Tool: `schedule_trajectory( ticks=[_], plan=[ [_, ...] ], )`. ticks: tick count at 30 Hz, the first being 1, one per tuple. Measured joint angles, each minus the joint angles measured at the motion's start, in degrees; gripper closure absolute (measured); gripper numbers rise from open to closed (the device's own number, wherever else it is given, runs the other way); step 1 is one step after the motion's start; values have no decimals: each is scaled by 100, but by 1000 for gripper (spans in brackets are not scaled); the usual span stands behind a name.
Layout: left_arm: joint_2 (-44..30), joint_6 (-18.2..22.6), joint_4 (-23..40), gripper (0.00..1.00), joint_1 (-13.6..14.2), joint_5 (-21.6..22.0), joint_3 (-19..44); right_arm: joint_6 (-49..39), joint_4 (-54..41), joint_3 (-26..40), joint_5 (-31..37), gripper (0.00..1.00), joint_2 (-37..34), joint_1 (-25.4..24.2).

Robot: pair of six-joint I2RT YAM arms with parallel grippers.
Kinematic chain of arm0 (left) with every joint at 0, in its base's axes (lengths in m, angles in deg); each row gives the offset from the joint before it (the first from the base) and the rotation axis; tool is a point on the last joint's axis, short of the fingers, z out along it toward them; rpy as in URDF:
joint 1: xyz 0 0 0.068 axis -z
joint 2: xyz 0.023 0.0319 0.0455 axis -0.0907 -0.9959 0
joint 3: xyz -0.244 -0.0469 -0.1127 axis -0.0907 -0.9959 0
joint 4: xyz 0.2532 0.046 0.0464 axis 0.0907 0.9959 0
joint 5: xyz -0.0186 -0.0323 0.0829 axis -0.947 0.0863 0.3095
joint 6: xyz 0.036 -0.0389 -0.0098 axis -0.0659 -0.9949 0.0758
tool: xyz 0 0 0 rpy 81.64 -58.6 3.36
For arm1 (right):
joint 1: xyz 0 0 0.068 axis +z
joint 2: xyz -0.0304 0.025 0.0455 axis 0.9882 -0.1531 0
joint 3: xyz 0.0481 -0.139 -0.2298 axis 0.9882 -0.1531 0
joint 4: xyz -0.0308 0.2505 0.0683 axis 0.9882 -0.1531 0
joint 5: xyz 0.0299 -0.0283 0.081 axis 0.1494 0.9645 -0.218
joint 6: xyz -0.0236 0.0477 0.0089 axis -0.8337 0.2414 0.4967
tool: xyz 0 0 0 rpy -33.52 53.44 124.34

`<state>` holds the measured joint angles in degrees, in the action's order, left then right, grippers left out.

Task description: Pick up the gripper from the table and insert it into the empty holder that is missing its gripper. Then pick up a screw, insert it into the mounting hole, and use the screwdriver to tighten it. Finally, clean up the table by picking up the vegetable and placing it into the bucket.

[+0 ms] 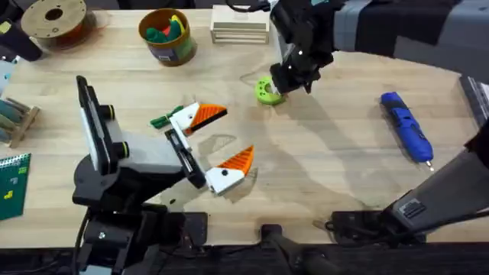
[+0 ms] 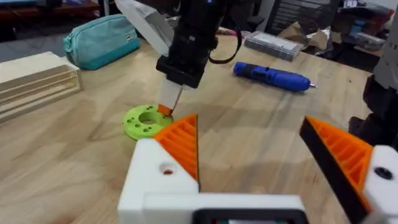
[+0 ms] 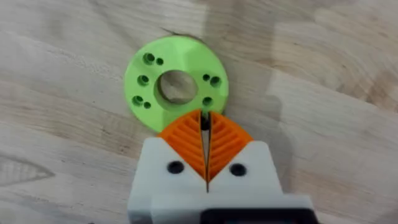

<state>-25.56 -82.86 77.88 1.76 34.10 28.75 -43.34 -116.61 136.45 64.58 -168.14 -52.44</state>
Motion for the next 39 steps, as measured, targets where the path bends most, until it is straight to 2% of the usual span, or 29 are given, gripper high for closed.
schedule_trajectory(
  ticks=[8, 15, 27, 39],
  plan=[
    [-2, 2, 0, 15, -2, 0, 0, -26, -154, 99, 0, 993, 6, 0],
    [0, 0, 2, 15, -2, 0, 0, -120, -923, 743, 11, 993, 392, 0],
    [0, 0, 1, 16, -1, -2, 0, -288, -1728, 1517, 13, 993, 417, 17],
    [0, 2, 0, 15, -2, -9, 0, -461, -2068, 2287, 4, 993, 417, 570]
  ],
)
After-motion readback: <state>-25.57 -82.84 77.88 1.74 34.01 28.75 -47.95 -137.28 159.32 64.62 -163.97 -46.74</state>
